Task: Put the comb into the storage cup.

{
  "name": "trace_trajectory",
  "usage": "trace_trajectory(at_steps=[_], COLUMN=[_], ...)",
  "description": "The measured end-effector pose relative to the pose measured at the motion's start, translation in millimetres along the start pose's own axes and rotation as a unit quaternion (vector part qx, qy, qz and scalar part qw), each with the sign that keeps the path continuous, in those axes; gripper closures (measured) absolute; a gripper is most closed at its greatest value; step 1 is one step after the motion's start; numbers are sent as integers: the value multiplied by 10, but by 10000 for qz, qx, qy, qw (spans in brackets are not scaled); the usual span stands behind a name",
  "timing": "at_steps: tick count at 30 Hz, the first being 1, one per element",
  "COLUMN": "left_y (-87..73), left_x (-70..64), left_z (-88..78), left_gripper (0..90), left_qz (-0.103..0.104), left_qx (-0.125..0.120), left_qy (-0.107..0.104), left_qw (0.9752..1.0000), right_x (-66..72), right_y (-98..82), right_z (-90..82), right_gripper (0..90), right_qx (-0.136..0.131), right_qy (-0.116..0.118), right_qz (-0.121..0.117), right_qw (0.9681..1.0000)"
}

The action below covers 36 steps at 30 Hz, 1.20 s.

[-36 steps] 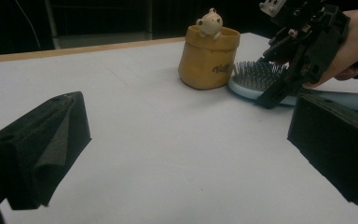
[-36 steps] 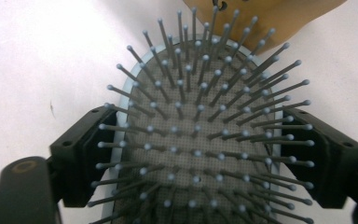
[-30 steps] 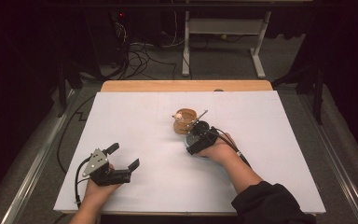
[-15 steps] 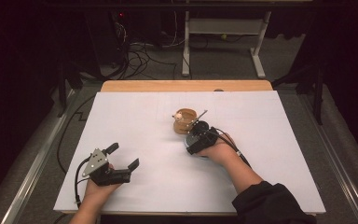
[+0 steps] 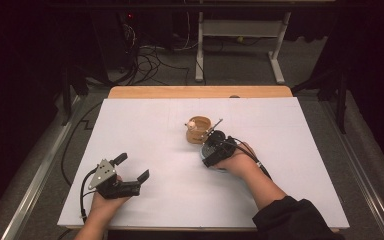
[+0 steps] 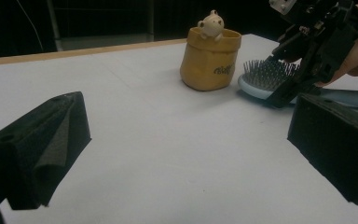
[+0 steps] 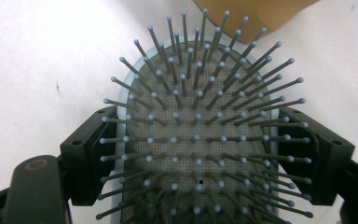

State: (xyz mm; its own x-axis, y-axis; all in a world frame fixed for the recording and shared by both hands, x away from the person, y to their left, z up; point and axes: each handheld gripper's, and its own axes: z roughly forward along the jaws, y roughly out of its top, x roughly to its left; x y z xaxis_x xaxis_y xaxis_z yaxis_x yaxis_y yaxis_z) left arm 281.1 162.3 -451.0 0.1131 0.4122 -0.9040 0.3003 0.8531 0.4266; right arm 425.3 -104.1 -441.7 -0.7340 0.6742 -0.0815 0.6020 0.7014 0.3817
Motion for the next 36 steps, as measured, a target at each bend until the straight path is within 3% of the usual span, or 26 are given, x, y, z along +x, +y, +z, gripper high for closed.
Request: trace_trajectory(at_steps=[3, 8, 11, 14, 22, 26, 36], left_y=[2, 2, 1, -3, 0, -10, -25], left_x=[2, 4, 5, 7, 10, 9, 10], left_z=[3, 4, 3, 4, 2, 2, 2], left_gripper=[0, 0, 0, 0, 0, 0, 0], left_qz=[0, 0, 3, 18, 17, 14, 66], left_qx=[-9, -7, -1, 11, 3, 24, 31], left_qy=[6, 13, 18, 17, 29, 27, 7], left_qw=[10000, 10000, 10000, 10000, 10000, 10000, 10000], right_x=[-4, -60, -72, -117, -174, -224, -283], right_y=[-27, -89, -134, -176, -305, -390, -560], right_z=[-52, -139, -204, -259, -393, -457, -591], right_gripper=[207, 208, 208, 208, 208, 208, 208], right_qx=[-3, -72, -45, -63, -53, -64, -112], right_qy=[23, -1, -23, -64, -181, -199, -296], right_qz=[88, -31, 114, 54, 174, 91, 208], right_qw=[10000, 10000, 9999, 9999, 9997, 9997, 9993])
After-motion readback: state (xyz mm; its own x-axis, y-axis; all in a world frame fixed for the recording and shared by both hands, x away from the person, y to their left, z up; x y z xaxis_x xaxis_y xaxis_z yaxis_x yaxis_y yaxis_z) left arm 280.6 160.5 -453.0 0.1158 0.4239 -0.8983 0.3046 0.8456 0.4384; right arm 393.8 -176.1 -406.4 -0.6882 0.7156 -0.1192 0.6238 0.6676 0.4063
